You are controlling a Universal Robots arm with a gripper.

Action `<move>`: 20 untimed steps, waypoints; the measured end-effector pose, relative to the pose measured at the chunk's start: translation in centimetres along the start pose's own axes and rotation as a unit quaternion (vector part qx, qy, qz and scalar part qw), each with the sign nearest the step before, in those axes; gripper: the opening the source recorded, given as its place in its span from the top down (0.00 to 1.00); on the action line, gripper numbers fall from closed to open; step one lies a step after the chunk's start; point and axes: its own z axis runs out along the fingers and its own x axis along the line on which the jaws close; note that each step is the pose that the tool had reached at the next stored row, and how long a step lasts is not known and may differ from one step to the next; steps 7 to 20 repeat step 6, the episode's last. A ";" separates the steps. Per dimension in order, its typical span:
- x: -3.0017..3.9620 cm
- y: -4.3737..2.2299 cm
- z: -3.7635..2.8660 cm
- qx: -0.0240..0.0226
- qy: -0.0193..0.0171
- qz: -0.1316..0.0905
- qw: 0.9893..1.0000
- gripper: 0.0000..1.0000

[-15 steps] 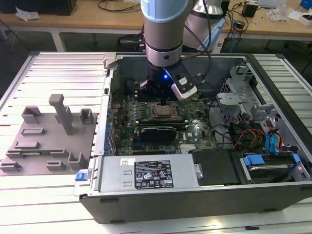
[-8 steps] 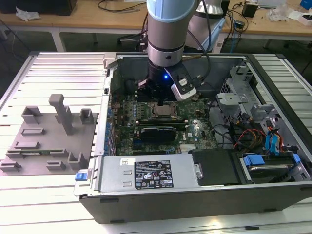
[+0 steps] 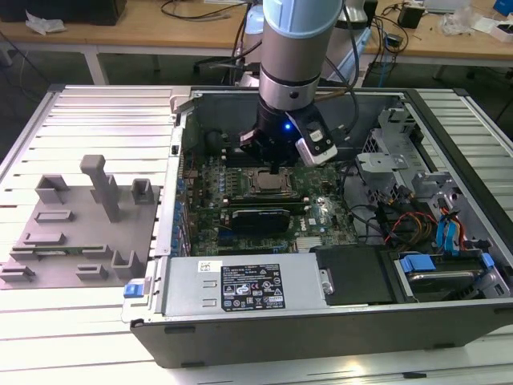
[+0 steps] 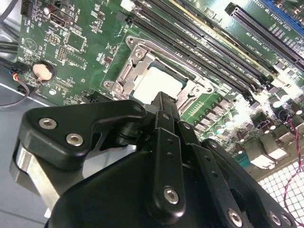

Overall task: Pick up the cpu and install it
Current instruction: 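Install the second cpu locking lever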

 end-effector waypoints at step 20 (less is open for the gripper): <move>-0.01 0.00 0.01 0.000 0.000 0.000 1.000 0.89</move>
